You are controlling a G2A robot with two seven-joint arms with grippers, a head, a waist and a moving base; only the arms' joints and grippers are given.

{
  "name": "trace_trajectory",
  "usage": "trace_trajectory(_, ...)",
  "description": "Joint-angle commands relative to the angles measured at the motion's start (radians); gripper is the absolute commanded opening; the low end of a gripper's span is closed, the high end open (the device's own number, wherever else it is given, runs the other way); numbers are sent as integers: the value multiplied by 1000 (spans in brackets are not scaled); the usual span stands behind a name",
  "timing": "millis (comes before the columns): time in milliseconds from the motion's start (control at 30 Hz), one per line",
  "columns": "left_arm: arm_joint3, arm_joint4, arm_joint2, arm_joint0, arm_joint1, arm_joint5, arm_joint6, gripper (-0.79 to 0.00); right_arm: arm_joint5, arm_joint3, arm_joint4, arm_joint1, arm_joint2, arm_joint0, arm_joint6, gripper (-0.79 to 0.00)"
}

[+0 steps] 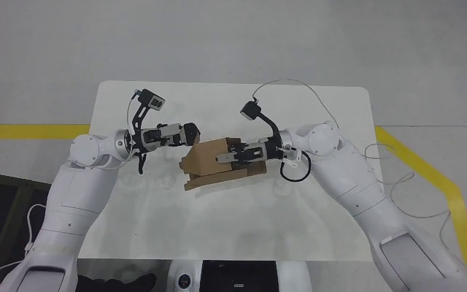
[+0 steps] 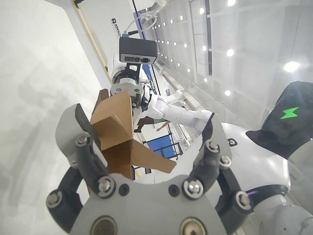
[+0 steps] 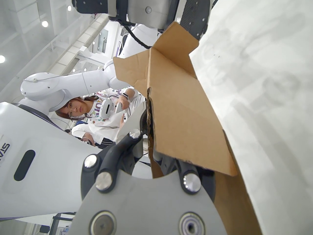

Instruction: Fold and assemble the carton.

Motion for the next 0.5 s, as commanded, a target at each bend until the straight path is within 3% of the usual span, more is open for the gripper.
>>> trace_trajectory(0, -2, -1, -1, -1, 0, 1, -2, 0, -2, 5, 4, -4, -7, 3, 2, -785)
trace_trajectory(467, -28, -8, 9, 14, -6, 9, -15, 0, -11, 42, 14, -25, -27, 24, -4, -785)
